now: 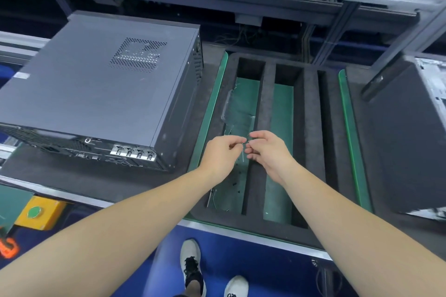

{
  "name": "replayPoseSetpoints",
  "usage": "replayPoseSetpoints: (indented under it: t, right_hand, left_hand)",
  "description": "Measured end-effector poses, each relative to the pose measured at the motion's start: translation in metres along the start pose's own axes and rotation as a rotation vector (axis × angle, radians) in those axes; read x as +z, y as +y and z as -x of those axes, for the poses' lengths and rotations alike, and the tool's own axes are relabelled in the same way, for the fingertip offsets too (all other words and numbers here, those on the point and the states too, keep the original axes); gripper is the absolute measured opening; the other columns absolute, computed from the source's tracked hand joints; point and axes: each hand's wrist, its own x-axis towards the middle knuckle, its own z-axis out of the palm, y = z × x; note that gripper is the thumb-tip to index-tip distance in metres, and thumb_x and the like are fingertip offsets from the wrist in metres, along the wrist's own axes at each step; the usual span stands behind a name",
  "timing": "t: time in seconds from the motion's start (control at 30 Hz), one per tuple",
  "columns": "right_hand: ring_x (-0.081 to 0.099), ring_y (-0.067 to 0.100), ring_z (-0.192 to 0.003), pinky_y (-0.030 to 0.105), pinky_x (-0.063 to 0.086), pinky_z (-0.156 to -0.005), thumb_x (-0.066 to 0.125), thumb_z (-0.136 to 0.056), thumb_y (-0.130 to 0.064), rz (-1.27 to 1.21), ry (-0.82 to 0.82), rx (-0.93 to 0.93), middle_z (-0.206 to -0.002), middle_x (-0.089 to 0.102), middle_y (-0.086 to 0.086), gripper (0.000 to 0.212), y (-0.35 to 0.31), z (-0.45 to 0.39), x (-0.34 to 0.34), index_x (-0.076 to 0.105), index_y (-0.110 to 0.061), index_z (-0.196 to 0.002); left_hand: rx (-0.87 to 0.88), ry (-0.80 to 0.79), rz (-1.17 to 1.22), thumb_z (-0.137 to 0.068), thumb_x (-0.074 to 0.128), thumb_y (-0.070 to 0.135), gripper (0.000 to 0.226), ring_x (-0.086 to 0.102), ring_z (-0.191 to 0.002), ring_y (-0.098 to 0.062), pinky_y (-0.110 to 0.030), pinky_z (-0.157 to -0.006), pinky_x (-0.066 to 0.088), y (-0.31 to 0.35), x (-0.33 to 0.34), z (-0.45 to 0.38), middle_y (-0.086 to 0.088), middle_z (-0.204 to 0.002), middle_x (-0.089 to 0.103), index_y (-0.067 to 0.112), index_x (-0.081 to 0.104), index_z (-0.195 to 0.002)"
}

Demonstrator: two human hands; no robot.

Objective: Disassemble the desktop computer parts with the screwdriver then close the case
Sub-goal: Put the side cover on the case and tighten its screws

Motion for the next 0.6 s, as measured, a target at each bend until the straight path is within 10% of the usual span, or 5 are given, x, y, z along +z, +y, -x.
replayPoseSetpoints:
  t: [0.1,0.6]
  right_hand:
    - [0.067,0.023,-0.079,0.027,0.059,-0.067,0.051,-0.096,0.010,-0.009,-0.013,-0.002,-0.091,0.069,0.017,0.027,0.0002,0.0012,0.0012,0.063,-0.004,-0.117]
    - [0.067,0.022,-0.075,0.031,0.060,-0.076,0.048,-0.096,0.011,-0.031,-0.030,-0.019,-0.088,0.070,0.015,0.024,-0.0031,0.0029,0.0076,0.063,-0.002,-0.109]
  left_hand:
    - [0.080,-0.037,-0.045,-0.095,0.057,0.017,0.034,0.063,-0.090,-0.004,-0.010,-0.078,0.047,0.0019,0.0021,0.0054,0.043,-0.082,0.063,0.048,0.070,-0.102]
    - [0.129,0.017,-0.131,-0.098,0.058,0.017,0.030,0.059,-0.086,0.004,-0.003,-0.074,0.039,0.0029,-0.0026,0.0093,0.017,-0.091,0.063,0.032,0.075,-0.117]
